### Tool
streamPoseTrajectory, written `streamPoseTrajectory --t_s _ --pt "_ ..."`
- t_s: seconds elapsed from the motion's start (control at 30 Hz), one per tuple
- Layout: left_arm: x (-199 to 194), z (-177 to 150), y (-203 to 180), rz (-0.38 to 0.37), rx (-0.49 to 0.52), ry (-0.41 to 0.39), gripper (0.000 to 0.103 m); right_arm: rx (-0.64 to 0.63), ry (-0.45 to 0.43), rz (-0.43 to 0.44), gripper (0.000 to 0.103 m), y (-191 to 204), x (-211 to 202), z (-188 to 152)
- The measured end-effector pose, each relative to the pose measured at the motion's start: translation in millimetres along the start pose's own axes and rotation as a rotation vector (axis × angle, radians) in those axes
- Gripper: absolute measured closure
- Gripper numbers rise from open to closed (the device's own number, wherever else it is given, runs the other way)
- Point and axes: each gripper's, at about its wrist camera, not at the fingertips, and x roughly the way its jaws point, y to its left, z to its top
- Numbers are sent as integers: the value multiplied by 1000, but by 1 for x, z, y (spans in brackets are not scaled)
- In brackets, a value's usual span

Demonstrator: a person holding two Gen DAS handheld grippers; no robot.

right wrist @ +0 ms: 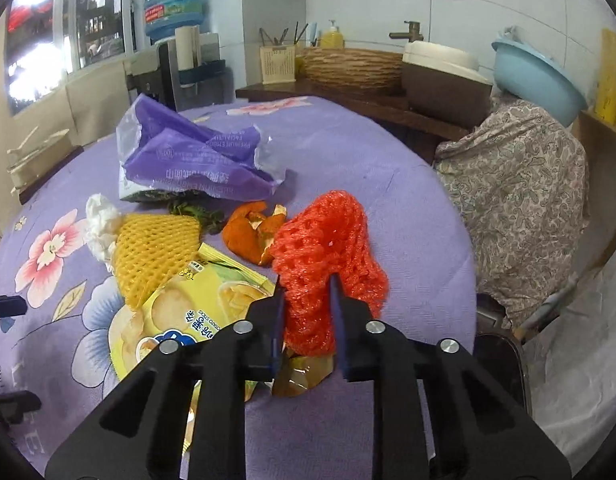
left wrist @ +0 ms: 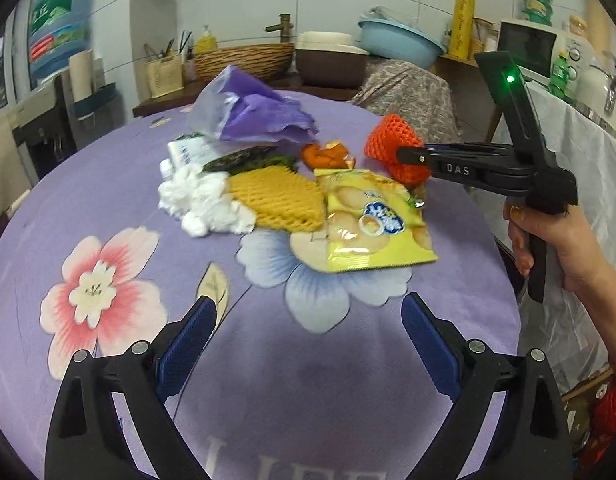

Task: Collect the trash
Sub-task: 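Move the right tool to the orange foam net and close on it, then grasp the purple plastic bag with the left tool while the right tool lifts the orange net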

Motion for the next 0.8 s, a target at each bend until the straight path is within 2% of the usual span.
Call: streamPoseTrajectory --t_s 0.13,0.23,0.37,0.47,0.53,0.63,0.73,0.8 --pt "4 25 5 32 20 -50 11 -11 -67 -7 88 -3 -25 0" --pt "12 55 20 90 17 -97 11 -20 -88 7 88 -4 -40 2" --pt "21 101 48 140 -54 -159 11 -26 -84 38 88 -1 -51 -5" --pt "32 131 58 192 -44 -152 11 -39 -79 57 87 4 -56 -12" --pt "41 141 55 208 14 -137 18 -45 -82 70 87 7 -61 -15" --pt "56 150 50 251 95 -110 24 -43 -87 81 87 6 -69 -18" --pt "69 156 51 248 118 -84 32 -25 -82 96 87 2 -71 -20" --pt "73 160 52 246 150 -101 33 -13 -75 105 87 -3 -71 -21"
